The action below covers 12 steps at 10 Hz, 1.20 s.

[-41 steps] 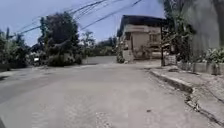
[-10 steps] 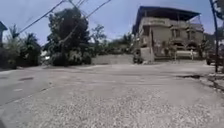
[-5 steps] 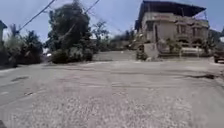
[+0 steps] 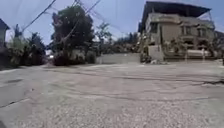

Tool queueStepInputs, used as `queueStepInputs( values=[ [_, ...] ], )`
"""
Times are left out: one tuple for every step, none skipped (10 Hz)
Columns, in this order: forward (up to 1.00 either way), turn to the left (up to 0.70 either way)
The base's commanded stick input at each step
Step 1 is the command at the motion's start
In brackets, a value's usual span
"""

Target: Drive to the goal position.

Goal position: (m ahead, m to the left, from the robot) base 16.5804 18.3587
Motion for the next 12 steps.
queueStepInputs(
  values=[
    [1.00, 0.01],
    [1.00, 0.01],
    [1.00, 0.01],
    [1.00, 0.01],
    [1.00, 0.01],
    [1.00, 0.01],
    [1.00, 0.01],
    [1.00, 0.01],
    [1.00, 0.01],
    [1.00, 0.01],
    [1.00, 0.01],
    [1.00, 0.01]
  ],
)
